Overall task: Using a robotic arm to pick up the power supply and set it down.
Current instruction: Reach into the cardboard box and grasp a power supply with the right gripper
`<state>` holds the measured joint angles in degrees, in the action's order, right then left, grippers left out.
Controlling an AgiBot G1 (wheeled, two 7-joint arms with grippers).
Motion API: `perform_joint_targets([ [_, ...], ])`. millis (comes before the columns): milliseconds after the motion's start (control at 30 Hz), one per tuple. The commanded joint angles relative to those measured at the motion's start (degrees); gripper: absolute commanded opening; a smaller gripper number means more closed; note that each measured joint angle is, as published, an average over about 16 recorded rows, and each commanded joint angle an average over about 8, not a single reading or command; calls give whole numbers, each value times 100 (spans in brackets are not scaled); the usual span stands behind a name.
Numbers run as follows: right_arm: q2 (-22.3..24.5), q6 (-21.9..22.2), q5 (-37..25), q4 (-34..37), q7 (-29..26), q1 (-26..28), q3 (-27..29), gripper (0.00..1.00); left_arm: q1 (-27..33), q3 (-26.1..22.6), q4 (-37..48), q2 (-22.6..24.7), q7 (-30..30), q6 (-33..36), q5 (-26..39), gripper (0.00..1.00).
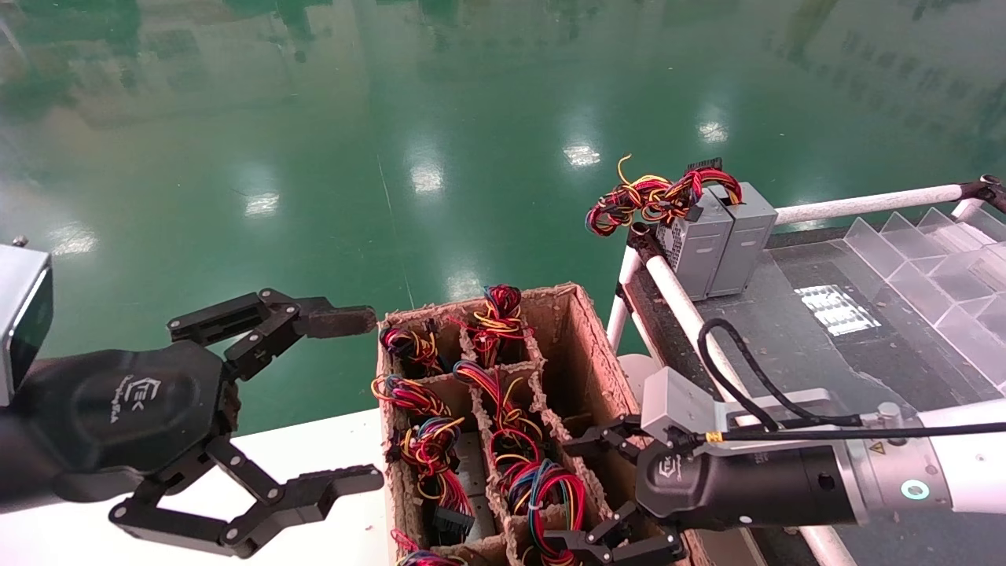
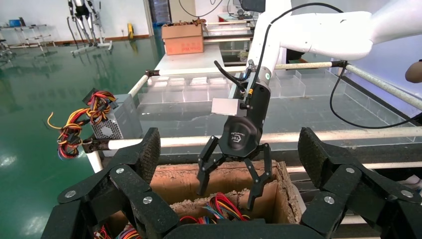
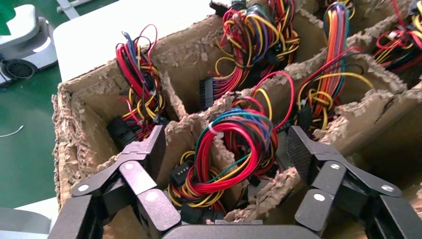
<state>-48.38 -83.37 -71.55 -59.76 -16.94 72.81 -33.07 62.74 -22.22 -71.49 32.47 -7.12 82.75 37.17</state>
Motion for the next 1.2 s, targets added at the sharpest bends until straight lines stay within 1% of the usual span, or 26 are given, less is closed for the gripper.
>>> perform_joint_targets([
  [33,-8,-8,-14,10,0,-8,-14,0,0,0,0,0,0,0,0,100],
  [667,-96,-4,8,310,196,-112,-30,0,0,0,0,0,0,0,0,100],
  [933,-108,74,24,336,319,-173,1,0,0,0,0,0,0,0,0,100],
  [1200,-9,73,286,197,349,-272,147,0,0,-1,0,0,0,0,0,100],
])
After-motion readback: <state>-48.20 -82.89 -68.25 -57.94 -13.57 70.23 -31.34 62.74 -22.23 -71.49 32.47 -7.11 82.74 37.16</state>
